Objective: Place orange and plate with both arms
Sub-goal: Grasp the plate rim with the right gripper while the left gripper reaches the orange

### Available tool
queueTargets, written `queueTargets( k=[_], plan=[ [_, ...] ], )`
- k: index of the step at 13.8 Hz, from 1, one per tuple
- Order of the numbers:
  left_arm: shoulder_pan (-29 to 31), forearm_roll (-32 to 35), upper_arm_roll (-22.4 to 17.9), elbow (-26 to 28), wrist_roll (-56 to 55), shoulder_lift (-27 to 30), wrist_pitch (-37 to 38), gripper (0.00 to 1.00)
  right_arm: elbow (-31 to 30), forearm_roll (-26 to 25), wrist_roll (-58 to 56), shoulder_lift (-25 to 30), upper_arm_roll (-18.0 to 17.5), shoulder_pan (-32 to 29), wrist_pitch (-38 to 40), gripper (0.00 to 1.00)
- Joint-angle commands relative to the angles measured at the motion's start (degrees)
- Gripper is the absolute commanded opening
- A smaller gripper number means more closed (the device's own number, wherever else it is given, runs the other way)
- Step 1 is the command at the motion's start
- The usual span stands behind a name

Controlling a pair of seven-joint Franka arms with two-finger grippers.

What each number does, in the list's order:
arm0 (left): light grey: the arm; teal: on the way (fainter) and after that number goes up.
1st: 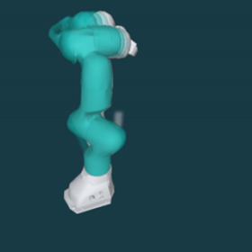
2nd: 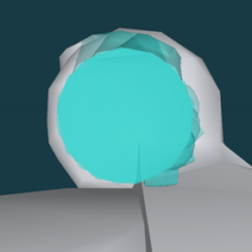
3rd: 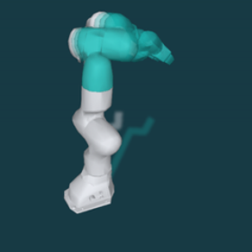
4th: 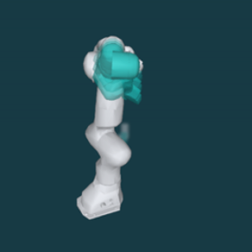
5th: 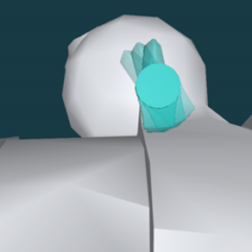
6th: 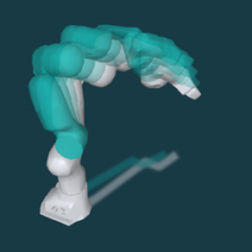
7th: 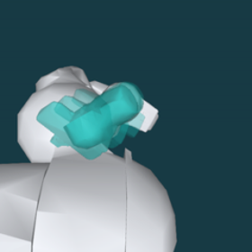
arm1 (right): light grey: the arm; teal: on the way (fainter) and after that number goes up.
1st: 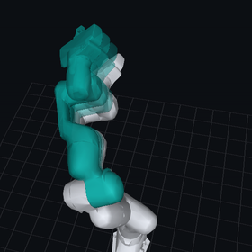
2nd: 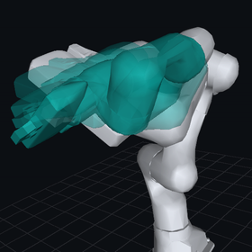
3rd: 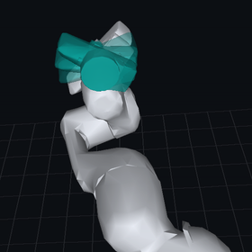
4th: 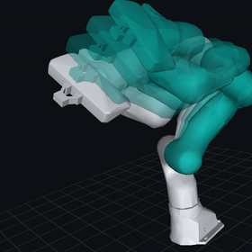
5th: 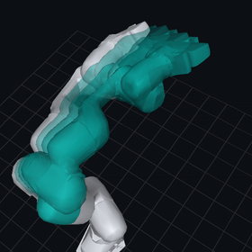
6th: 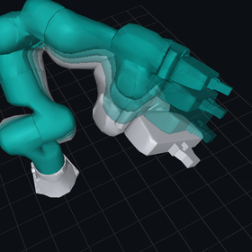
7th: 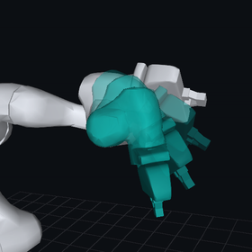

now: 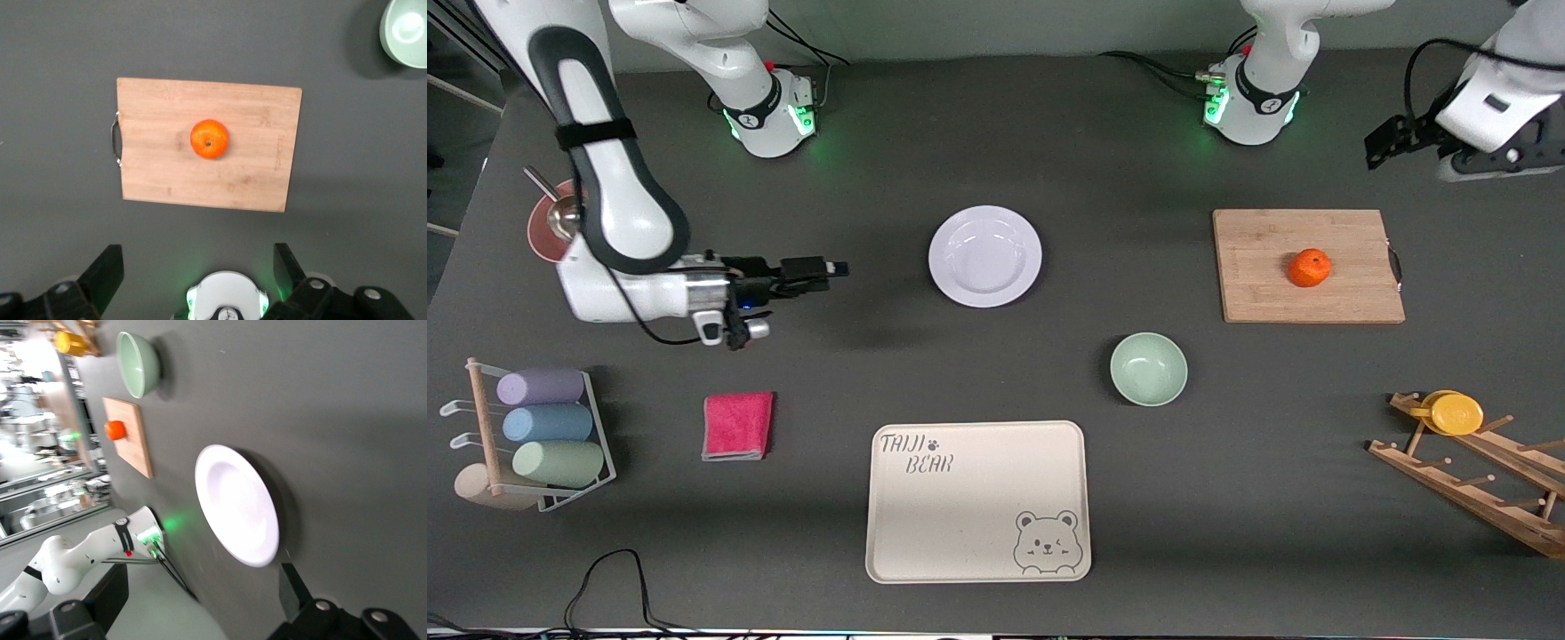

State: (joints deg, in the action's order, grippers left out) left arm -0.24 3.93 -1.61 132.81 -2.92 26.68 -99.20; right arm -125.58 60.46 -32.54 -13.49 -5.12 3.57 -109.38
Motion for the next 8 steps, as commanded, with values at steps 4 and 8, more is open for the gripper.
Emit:
queueTargets(
  k=[4,8],
  plan=[
    [1.5,0.6,-0.3,17.7,-0.3,-4.4,-25.0,1.00,-2.6,16.3,-21.1,-13.0,-8.9,1.2,-13.5,1.00],
    [2.8,0.6,-0.9,18.0,0.2,-16.7,-37.6,1.00,-2.4,24.1,-30.6,-19.2,-10.9,1.3,-15.6,1.00]
  ],
)
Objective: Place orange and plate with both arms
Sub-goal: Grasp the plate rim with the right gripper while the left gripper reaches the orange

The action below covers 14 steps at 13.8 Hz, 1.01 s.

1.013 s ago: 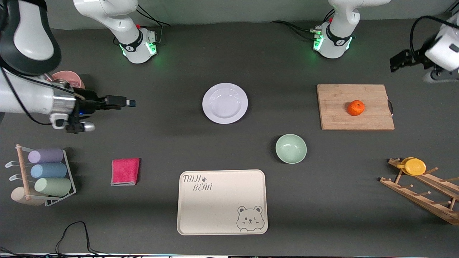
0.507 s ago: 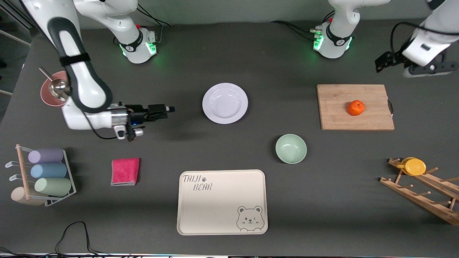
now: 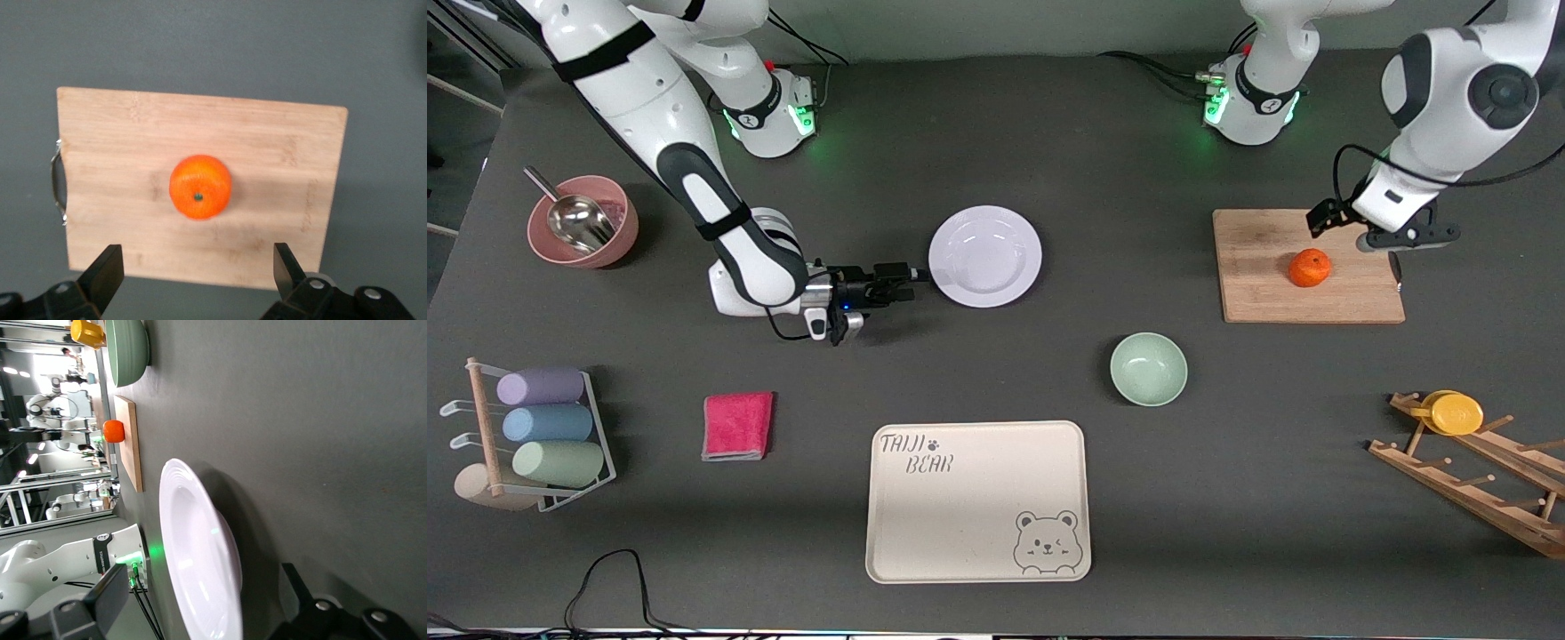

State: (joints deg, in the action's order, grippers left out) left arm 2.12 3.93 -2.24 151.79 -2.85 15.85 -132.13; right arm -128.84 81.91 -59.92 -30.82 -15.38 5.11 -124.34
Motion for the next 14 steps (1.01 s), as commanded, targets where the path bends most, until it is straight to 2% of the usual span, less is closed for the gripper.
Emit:
queueTargets(
  k=[1,2,3,4,5,9,12,13,14],
  plan=[
    [0.3,0.6,-1.1,-1.0,0.1,-8.7,-7.6,1.00,0.8,2.6,-3.4,-2.0,-0.7,0.0,-0.6,0.99],
    [0.3,0.6,-1.6,-1.0,0.1,-11.4,-10.8,1.00,0.7,2.6,-3.7,-2.0,-0.7,-0.1,-0.6,0.89],
    [0.3,0.6,-1.8,-1.0,0.1,-13.9,-13.2,1.00,0.6,2.7,-3.7,-2.0,-0.8,0.0,-0.5,0.68],
    [0.3,0.6,-1.8,-0.9,0.1,-16.0,-15.2,1.00,0.6,3.2,-3.7,-2.0,-1.2,0.1,-0.5,0.52],
    [0.3,0.6,-1.9,-0.8,0.1,-17.8,-17.2,1.00,0.5,4.7,-3.8,-1.7,-2.4,0.1,-0.5,0.46],
    [0.3,0.6,-2.0,-0.2,-0.3,-20.1,-19.7,1.00,0.5,8.7,-4.0,-2.0,-3.6,1.6,-0.6,0.44],
    [0.3,0.6,-1.9,-0.2,-0.4,-20.1,-19.5,0.97,0.5,8.8,-5.5,-2.5,-3.5,1.7,-0.6,0.42],
    [0.3,0.6,-1.9,-0.1,-0.4,-19.9,-19.4,0.72,0.6,8.8,-5.6,-3.0,-3.5,1.7,-0.6,0.32],
    [0.3,0.6,-1.9,0.2,-0.3,-19.6,-19.4,0.05,0.7,8.8,-5.6,-3.3,-3.5,1.7,-0.6,0.14]
  ],
)
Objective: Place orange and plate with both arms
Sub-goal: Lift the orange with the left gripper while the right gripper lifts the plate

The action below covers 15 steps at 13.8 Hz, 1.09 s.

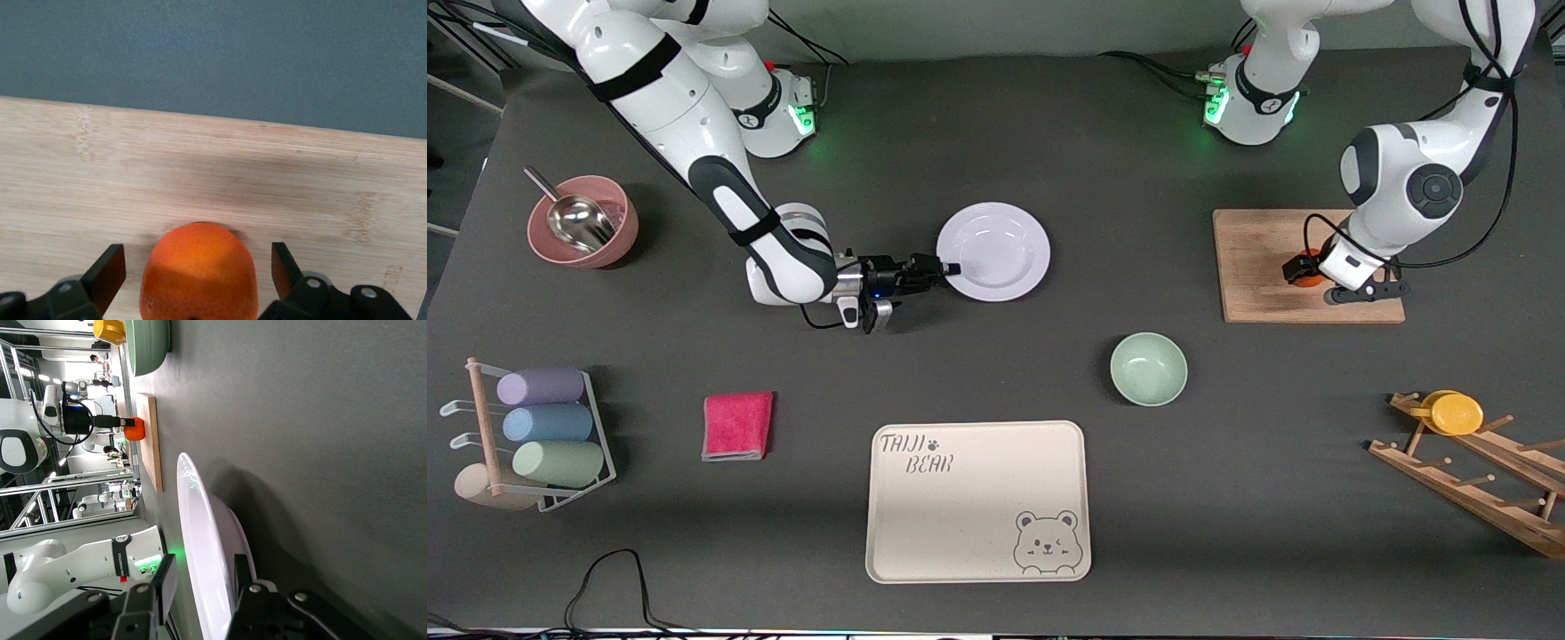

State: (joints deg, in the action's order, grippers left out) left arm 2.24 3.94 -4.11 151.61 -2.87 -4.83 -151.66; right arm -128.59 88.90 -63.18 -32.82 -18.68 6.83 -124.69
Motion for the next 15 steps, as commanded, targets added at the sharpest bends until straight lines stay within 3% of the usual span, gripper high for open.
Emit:
queueTargets(
  k=[1,4,8,12,15],
  plan=[
    [0.1,0.6,0.0,0.4,-0.4,1.2,0.3,0.00,0.4,1.9,-2.3,-1.3,-0.2,-0.1,-0.3,0.00],
    [0.0,0.6,0.0,0.3,-0.2,3.5,2.6,0.00,0.7,3.4,-1.5,-1.3,-0.2,0.0,-0.3,0.00],
    [-0.7,0.6,0.5,-3.1,-0.7,13.8,16.8,0.00,1.8,3.8,2.3,-0.6,-0.2,-0.2,0.4,0.00],
    [-2.3,0.6,3.0,-20.5,-2.8,17.4,44.3,0.00,6.9,3.3,9.6,2.2,-0.5,-0.2,0.5,0.00],
    [-2.4,0.5,6.6,-32.4,-4.1,16.8,56.4,0.00,10.3,3.1,18.7,5.6,-7.0,0.1,-4.7,0.00]
  ],
)
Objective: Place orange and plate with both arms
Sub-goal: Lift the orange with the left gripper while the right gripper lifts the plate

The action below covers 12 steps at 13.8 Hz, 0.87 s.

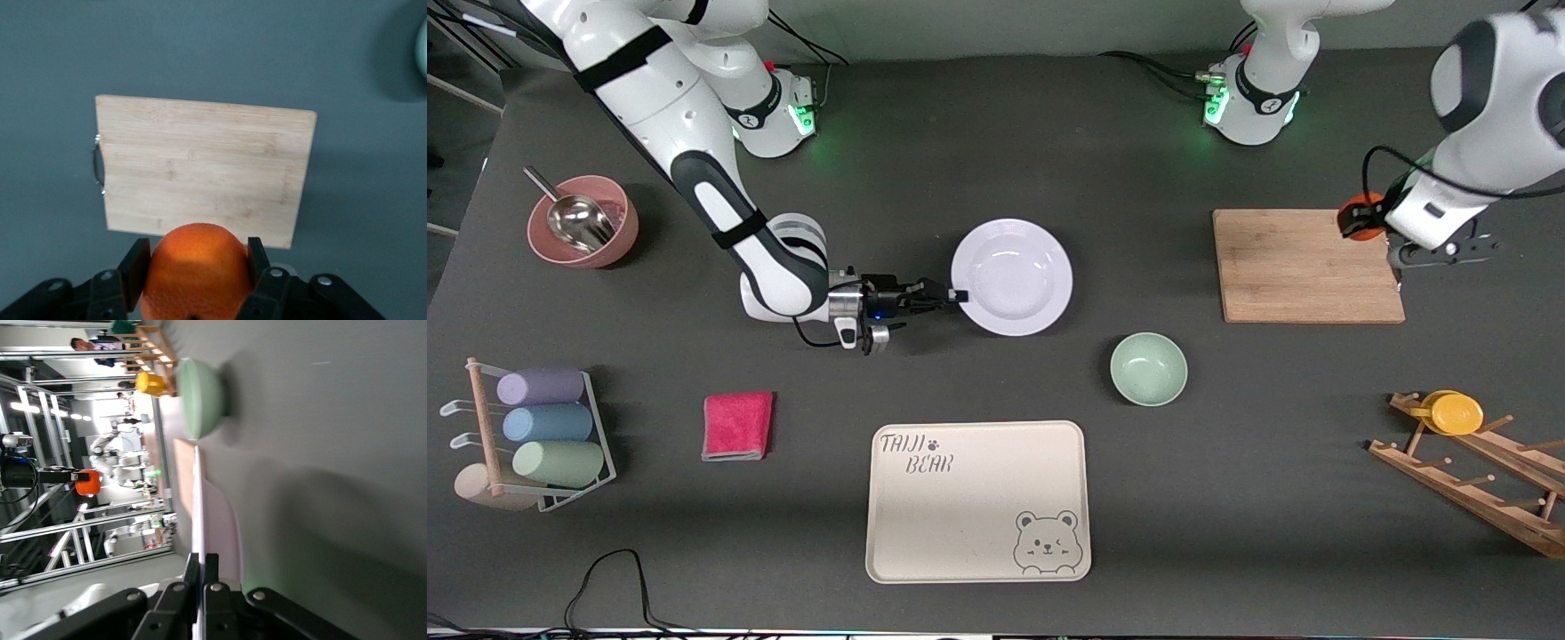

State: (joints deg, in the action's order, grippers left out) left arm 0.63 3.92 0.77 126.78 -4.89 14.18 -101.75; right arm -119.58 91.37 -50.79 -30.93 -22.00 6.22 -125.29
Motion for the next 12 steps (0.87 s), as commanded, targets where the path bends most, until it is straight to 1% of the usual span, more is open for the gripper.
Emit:
queueTargets(
  k=[1,3,5,9,11,12],
  plan=[
    [-0.8,0.6,2.8,-10.0,-2.5,-2.4,8.5,0.00,2.4,0.6,8.1,3.7,-5.6,0.7,-5.6,0.00],
    [-1.0,0.5,4.5,-13.0,-3.9,-3.1,9.9,0.00,3.5,0.7,8.8,3.5,-8.0,0.7,-8.7,0.00],
    [-1.0,0.1,8.1,-15.1,-8.7,-4.5,9.9,0.00,4.5,1.4,9.5,3.0,-10.5,0.7,-11.5,0.00],
    [-1.4,-4.9,18.2,-18.1,-25.7,-9.2,8.0,0.00,4.4,1.3,9.7,3.1,-10.3,0.4,-11.6,0.00],
    [-2.0,-6.2,22.7,-18.7,-34.3,-12.0,4.5,0.00,4.2,1.1,9.7,3.1,-10.2,0.3,-11.5,0.00],
    [-2.9,-6.2,24.2,-18.7,-38.6,-13.2,2.5,0.00,4.2,1.1,9.5,3.0,-10.2,0.3,-11.5,0.00]
  ],
)
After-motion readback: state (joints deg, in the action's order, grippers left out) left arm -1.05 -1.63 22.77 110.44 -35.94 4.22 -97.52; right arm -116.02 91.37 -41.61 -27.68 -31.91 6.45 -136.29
